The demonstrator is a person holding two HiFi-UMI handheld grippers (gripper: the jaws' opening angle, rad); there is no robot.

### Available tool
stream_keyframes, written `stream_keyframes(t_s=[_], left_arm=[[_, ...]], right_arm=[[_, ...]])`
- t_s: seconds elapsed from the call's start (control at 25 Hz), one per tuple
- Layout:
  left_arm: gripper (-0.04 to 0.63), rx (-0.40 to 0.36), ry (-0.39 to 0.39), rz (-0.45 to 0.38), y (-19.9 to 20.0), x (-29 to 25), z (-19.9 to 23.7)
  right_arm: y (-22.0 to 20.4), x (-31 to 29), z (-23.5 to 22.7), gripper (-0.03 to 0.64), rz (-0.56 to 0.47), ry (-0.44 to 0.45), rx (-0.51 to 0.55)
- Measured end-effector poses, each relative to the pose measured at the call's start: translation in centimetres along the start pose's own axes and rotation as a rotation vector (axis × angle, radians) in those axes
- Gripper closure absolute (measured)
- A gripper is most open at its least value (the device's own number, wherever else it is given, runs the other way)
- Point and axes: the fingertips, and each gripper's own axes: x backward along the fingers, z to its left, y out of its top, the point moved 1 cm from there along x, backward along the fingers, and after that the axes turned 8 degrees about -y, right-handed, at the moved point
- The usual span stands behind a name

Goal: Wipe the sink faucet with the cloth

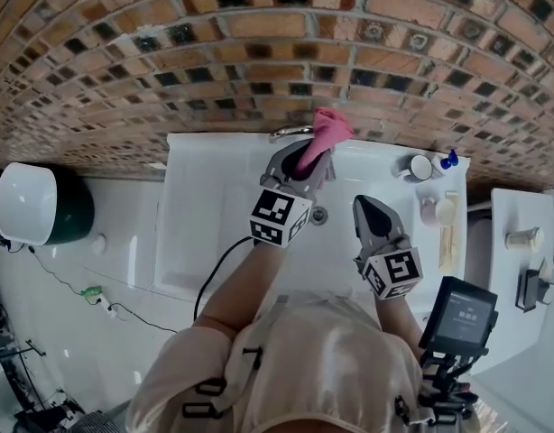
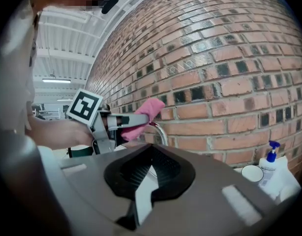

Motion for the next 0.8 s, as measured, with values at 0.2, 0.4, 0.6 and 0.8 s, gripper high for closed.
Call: stream_keyframes(t_s=[0.2,0.4,0.6,0.8], left_arm=[[0.505,0.057,0.202,-0.049,0.8,5.9,6.6],[0.506,0.172,0.306,0.035,-4.7,8.6,10.7],[0.505,0.216,0.287,0.07,-7.4,7.6,10.8],[0.506,0.208,0.273,0.026,-6.0,6.8,10.7]], right_arm=[[0.2,-0.4,2.5,0.626,-0.001,0.044,0.022],[-0.3,-0.9,4.0,0.625,0.009,0.065,0.036],[-0.6,-1.3,3.9,0.625,0.025,0.057,0.043],[-0.7,-1.3,3.6,0.624,0.032,0.04,0.05]])
